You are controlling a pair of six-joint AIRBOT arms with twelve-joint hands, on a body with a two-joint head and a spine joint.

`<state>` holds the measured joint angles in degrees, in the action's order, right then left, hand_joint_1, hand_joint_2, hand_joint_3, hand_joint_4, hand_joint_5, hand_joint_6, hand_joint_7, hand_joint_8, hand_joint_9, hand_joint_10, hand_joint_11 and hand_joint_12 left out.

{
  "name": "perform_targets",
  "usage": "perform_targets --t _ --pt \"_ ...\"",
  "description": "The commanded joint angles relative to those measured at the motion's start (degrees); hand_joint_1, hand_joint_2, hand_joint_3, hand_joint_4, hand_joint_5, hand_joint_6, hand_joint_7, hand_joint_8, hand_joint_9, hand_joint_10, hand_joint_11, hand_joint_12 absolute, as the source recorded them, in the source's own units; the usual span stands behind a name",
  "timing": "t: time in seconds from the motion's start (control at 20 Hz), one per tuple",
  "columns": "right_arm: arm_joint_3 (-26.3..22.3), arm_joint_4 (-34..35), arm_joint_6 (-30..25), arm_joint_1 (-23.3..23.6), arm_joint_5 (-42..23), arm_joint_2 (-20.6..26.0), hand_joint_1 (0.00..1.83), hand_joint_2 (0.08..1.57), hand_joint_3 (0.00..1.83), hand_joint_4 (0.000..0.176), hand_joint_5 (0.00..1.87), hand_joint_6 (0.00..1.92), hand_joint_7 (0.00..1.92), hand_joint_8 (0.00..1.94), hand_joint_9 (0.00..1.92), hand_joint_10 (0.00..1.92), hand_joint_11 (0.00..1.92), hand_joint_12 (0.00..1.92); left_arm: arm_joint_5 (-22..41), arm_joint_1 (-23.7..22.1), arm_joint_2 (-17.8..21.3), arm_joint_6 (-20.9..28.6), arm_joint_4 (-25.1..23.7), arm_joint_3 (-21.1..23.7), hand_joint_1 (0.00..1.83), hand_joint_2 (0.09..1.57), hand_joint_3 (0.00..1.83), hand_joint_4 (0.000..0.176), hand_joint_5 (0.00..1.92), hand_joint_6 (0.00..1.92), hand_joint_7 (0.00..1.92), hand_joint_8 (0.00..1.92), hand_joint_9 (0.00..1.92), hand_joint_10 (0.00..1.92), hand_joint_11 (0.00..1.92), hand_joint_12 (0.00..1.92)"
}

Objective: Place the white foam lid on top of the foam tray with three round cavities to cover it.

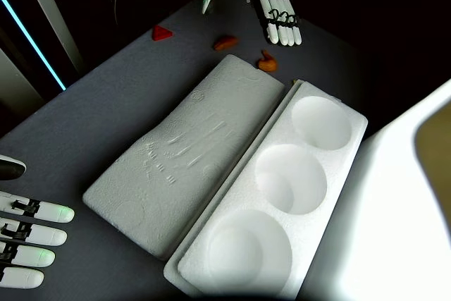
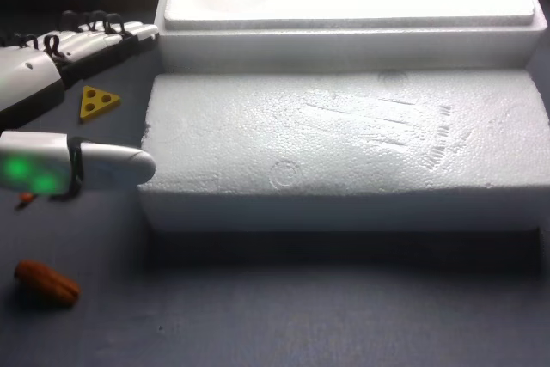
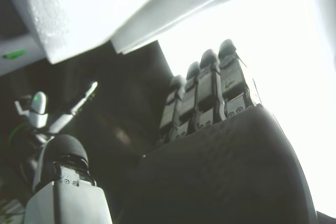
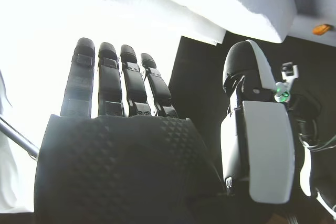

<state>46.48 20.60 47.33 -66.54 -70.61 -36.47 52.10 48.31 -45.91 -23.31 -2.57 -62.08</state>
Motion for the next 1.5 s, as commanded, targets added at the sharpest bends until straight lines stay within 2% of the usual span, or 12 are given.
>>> perform_targets --t 0.0,0.3,0.35,0.45,0.5,0.7,0.85,1.0,1.1,1.2,1.25,1.45 --pt "0.5 1.8 0.0 0.8 -6.9 0.0 0.55 1.15 0.0 0.0 0.0 0.0 0.0 0.0 0.0 0.0 0.04 0.03 7.7 0.7 0.3 -0.2 2.5 0.1 0.25 0.93 0.0 0.0 0.0 0.0 0.0 0.0 0.0 0.0 0.0 0.0" --pt "1.9 4.2 0.0 1.8 -6.8 -3.6 0.51 1.16 0.0 0.0 0.0 0.0 0.0 0.0 0.0 0.0 0.0 0.26 13.1 10.9 -0.8 -1.4 12.2 1.3 0.25 0.9 0.0 0.0 0.0 0.0 0.0 0.0 0.0 0.0 0.0 0.0" --pt "2.1 4.6 0.0 1.9 -6.7 -4.1 0.52 1.16 0.0 0.0 0.0 0.0 0.0 0.0 0.0 0.0 0.0 0.26 13.4 11.8 -1.0 -1.8 13.3 1.3 0.28 0.91 0.0 0.0 0.0 0.0 0.0 0.0 0.0 0.0 0.0 0.0" --pt "2.6 5.5 0.0 2.2 -6.4 -5.2 0.55 1.19 0.0 0.0 0.0 0.0 0.0 0.0 0.0 0.0 0.0 0.09 13.9 13.7 -1.8 -2.2 15.1 1.0 0.34 0.9 0.0 0.0 0.0 0.0 0.0 0.0 0.0 0.0 0.0 0.0" --pt "3.0 5.7 0.0 2.7 -5.9 -5.9 0.53 1.19 0.01 0.0 0.0 0.0 0.0 0.0 0.0 0.0 0.0 0.09 13.6 13.8 -2.1 -2.2 15.4 0.7 0.35 0.9 0.0 0.0 0.0 0.0 0.0 0.0 0.0 0.0 0.0 0.0" --pt "4.2 6.5 0.0 3.9 -4.3 -7.8 0.52 1.19 0.0 0.0 0.0 0.0 0.0 0.0 0.0 0.0 0.0 0.39 12.0 13.5 -3.9 -2.2 15.7 -0.6 0.41 0.9 0.0 0.0 0.0 0.0 0.0 0.0 0.0 0.0 0.0 0.0" --pt "4.8 7.5 0.0 4.0 -3.8 -8.7 0.5 1.2 0.0 0.0 0.0 0.0 0.0 0.0 0.0 0.0 0.0 0.22 10.6 12.5 -5.2 -2.3 15.3 -1.5 0.41 0.92 0.0 0.0 0.0 0.0 0.0 0.0 0.0 0.0 0.0 0.0" --pt "5.3 8.0 0.0 4.3 -3.2 -9.5 0.52 1.2 0.0 0.0 0.0 0.0 0.0 0.0 0.0 0.0 0.0 0.75 9.8 12.1 -6.1 -2.6 15.6 -2.1 0.44 0.93 0.0 0.0 0.0 0.0 0.0 0.0 0.0 0.0 0.0 0.0" --pt "5.7 8.3 0.0 4.8 -2.4 -10.1 0.52 1.21 0.0 0.0 0.0 0.0 0.0 0.0 0.0 0.0 0.0 0.45 9.6 12.0 -6.7 -2.7 15.9 -2.4 0.46 0.93 0.0 0.0 0.02 0.01 0.0 0.0 0.0 0.0 0.0 0.0" --pt "6.4 8.8 0.0 5.4 -1.6 -11.0 0.51 1.19 0.0 0.0 0.0 0.0 0.0 0.0 0.0 0.0 0.0 0.42 9.3 11.7 -7.4 -3.0 16.5 -2.6 0.46 0.93 0.0 0.0 0.03 0.01 0.0 0.0 0.0 0.0 0.0 0.0" --pt "6.6 8.9 0.0 5.6 -1.2 -11.4 0.49 1.19 0.0 0.0 0.0 0.0 0.0 0.0 0.0 0.0 0.0 0.59 9.2 11.6 -7.6 -3.3 16.7 -2.6 0.46 0.94 0.0 0.0 0.04 0.01 0.0 0.0 0.0 0.0 0.0 0.0" --pt "7.8 10.0 0.0 6.6 0.5 -13.2 0.51 1.18 0.0 0.0 0.0 0.0 0.0 0.0 0.0 0.0 0.0 0.97 8.8 10.8 -8.2 -4.0 17.3 -2.8 0.44 0.96 0.0 0.0 0.05 0.01 0.0 0.0 0.0 0.0 0.0 0.0"
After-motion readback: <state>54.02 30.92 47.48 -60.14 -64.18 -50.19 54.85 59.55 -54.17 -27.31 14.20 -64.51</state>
